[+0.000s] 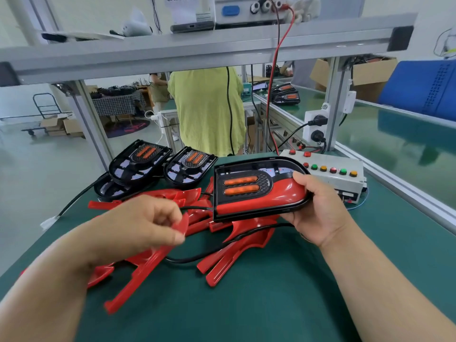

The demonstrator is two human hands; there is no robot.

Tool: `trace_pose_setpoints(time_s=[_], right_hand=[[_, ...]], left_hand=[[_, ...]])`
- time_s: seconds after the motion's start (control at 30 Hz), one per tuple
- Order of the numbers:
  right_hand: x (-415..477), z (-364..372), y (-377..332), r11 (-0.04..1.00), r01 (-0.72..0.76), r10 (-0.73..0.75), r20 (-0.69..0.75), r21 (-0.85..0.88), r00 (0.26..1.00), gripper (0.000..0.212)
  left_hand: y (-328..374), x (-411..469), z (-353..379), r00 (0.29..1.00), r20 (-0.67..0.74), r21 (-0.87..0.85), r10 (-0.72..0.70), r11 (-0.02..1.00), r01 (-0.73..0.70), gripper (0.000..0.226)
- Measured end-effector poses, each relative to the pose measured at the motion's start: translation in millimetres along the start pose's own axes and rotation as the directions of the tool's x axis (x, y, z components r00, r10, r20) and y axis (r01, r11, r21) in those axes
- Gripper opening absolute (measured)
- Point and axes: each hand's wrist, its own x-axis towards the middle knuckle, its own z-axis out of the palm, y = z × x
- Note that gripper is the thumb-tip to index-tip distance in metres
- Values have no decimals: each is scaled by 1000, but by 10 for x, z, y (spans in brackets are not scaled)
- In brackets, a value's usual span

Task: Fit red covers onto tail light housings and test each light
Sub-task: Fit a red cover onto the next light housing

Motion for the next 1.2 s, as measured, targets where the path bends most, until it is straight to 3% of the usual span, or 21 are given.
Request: trace_pose_setpoints(time_s=[0.03, 0.1, 0.17, 0.27, 0.4, 0.53, 0.67, 0.73, 0.93, 1.03, 1.13, 1.2], right_hand=[[-2, 8, 4, 1000, -4, 4, 1, -7, 1000, 29], [-1, 18, 15, 1000, -11, 11, -2, -13, 1000, 31], [1, 24, 17, 1000, -5, 5, -10, 2, 1000, 28], [4, 19, -2, 997, 22, -18, -54, 77, 998, 17], [-1, -34, -37, 982, 42, -18, -134, 183, 991, 14], [-7, -37, -31, 982, 32, -2, -161, 186, 987, 14], [0, -24, -13, 987, 28, -1, -174, 157, 985, 14], [4, -26, -9, 988, 28, 1, -183, 154, 983, 14], [1, -29, -16, 983, 47, -12, -193, 177, 981, 14], [-5, -21, -6, 983, 48, -16, -171, 180, 985, 14], [-4, -15, 15, 985, 36, -10, -150, 170, 989, 13], [-8, -7, 21, 986, 22, 0, -136, 165, 991, 11]], left_hand=[[-18, 43, 19, 992, -121, 4, 31, 1000, -31, 17], [-40, 178, 161, 941, -327, 177, 90, 984, -32, 16], [-25, 304, 376, 901, -414, 282, 129, 959, -8, 12], [-6, 460, 632, 892, -417, 274, 176, 960, -62, 13], [3, 516, 709, 896, -410, 55, 171, 985, -163, 26], [-147, 442, 502, 871, -475, 89, 126, 991, -95, 12], [-329, 350, 353, 968, -249, 249, -19, 965, 83, 22], [-349, 361, 380, 985, -159, 301, -70, 947, 116, 26], [-297, 384, 420, 985, -165, 276, 43, 961, 4, 20], [-223, 405, 500, 992, -99, 136, 81, 988, -67, 31], [-208, 474, 513, 955, -271, 143, 122, 986, -86, 21], [-273, 492, 371, 865, -481, 199, 144, 979, -53, 14]])
